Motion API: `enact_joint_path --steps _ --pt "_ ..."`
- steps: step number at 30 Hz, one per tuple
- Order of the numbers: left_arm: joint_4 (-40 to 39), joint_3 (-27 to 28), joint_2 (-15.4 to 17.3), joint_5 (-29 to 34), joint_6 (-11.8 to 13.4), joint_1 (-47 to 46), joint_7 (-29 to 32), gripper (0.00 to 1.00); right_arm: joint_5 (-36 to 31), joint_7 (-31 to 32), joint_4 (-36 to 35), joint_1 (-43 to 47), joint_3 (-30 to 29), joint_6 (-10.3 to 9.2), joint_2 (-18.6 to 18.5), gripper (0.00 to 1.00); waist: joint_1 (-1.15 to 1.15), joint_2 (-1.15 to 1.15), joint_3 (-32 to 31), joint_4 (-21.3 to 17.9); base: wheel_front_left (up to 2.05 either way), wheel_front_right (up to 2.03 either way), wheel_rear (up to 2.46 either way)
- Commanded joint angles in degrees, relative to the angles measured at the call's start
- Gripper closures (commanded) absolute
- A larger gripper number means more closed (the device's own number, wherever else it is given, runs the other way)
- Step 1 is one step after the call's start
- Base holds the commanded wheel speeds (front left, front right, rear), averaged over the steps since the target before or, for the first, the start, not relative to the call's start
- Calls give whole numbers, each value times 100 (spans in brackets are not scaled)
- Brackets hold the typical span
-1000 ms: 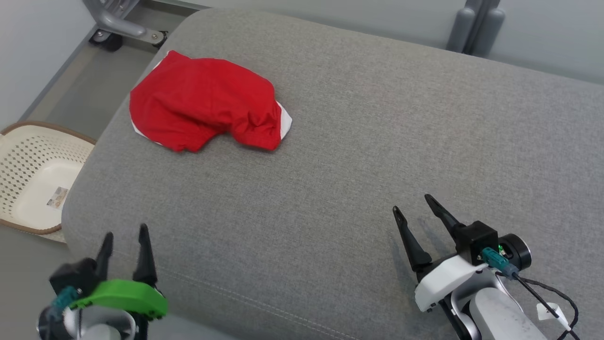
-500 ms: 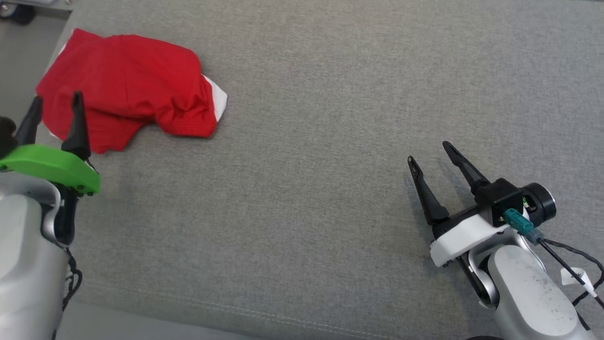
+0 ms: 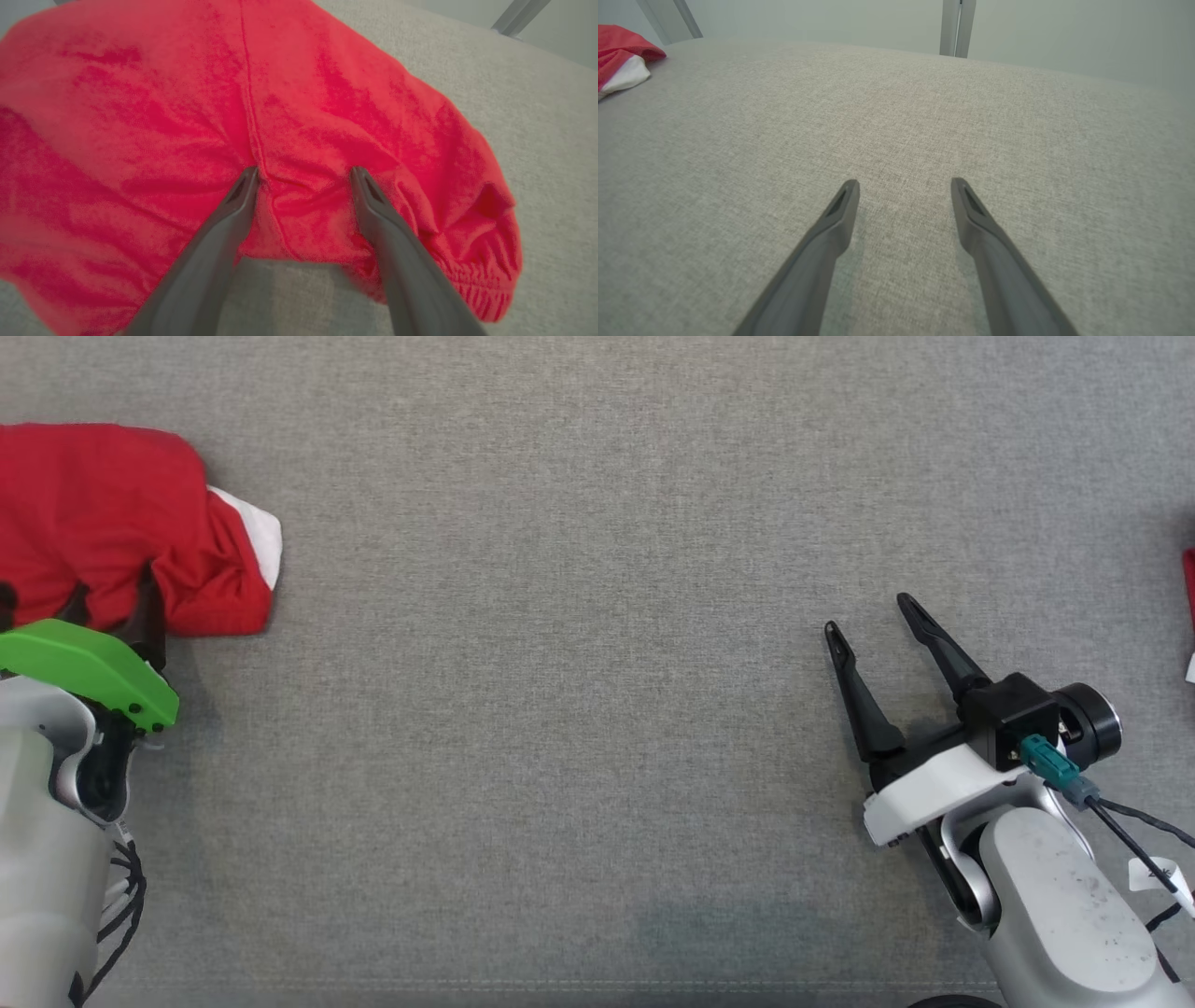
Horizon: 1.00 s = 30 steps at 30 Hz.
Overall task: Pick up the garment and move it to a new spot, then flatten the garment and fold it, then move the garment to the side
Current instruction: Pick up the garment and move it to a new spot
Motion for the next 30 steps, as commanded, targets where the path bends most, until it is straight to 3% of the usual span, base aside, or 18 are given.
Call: enact_joint_path --steps 1,6,7,8,13,20,24,30 --pt "45 22 32 -53 -15 -68 -13 0 27 -18 -22 -53 -13 -8 2 0 0 0 145 -175 0 0 0" --pt "580 -26 -128 -275 -15 -180 272 0 67 -17 3 -97 -25 -8 61 0 0 0 182 -324 0 0 0" --pt "647 -41 -145 -297 -15 -206 284 53 70 -17 14 -96 -30 -9 73 0 0 0 177 -345 0 0 0" --pt "724 -70 -176 -323 -15 -210 342 100 77 -17 25 -91 -29 -8 100 0 0 0 164 -372 0 0 0" --pt "535 -354 -367 -479 -39 -198 479 100 150 -18 81 -20 -55 -8 196 0 0 0 43 -455 0 0 0" --pt "-179 -865 -375 -632 -23 -257 266 100 275 -18 163 -9 -38 -8 394 0 0 0 -148 -540 0 0 0" --pt "-531 -1223 -640 -662 -20 -365 64 100 343 -18 209 17 26 -8 513 0 0 0 -262 -659 0 0 0" --pt "-821 -1655 -1323 -855 -19 -238 -139 100 441 -18 261 105 67 -8 647 0 0 0 -492 -1015 0 0 0"
